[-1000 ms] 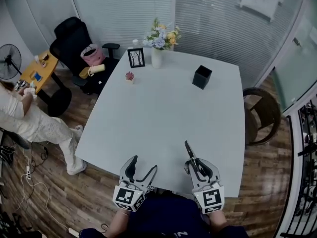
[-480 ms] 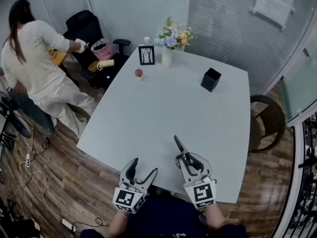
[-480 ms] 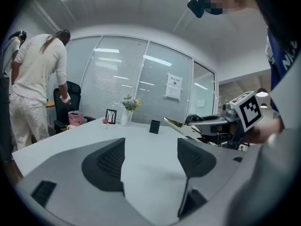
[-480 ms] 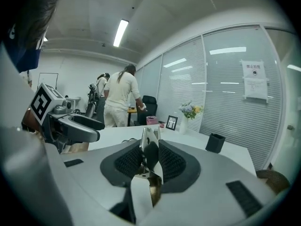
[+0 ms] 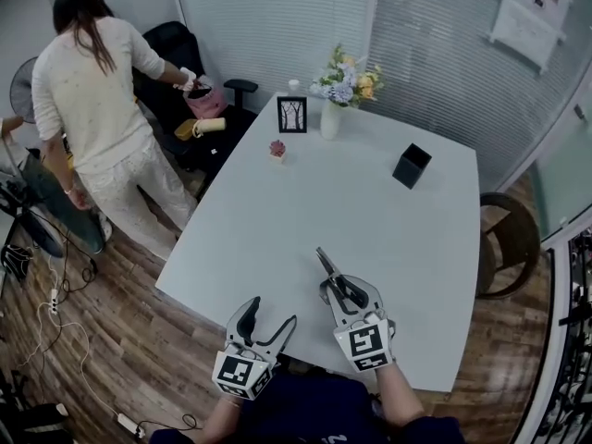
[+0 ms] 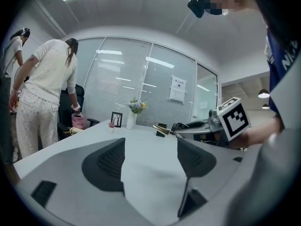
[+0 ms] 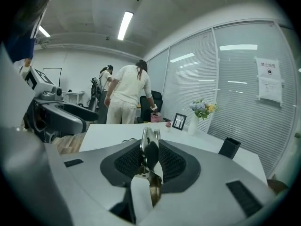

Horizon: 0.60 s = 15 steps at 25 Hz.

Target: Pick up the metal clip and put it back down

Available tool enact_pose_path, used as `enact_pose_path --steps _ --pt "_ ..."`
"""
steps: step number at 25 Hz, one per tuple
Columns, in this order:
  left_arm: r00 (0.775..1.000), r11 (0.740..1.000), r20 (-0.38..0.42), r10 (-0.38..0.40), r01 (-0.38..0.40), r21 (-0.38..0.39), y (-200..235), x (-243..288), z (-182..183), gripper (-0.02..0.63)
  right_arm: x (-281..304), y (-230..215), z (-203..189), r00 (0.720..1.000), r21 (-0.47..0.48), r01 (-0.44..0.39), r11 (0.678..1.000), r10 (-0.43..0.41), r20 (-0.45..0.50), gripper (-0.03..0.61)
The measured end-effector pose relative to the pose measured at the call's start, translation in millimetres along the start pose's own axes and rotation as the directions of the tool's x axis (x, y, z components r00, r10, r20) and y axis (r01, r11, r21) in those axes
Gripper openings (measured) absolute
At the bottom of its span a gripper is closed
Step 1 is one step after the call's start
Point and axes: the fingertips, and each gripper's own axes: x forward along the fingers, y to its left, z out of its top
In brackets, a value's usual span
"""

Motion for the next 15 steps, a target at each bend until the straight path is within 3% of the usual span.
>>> enact_pose_path --steps 15 --pt "0.999 1.000 -0.025 -0.023 0.024 0.005 98.8 28.3 16.2 0.337 146.5 -18.1 -42.0 0.981 -0.064 0.033 0.997 -0.045 -0.190 0.112"
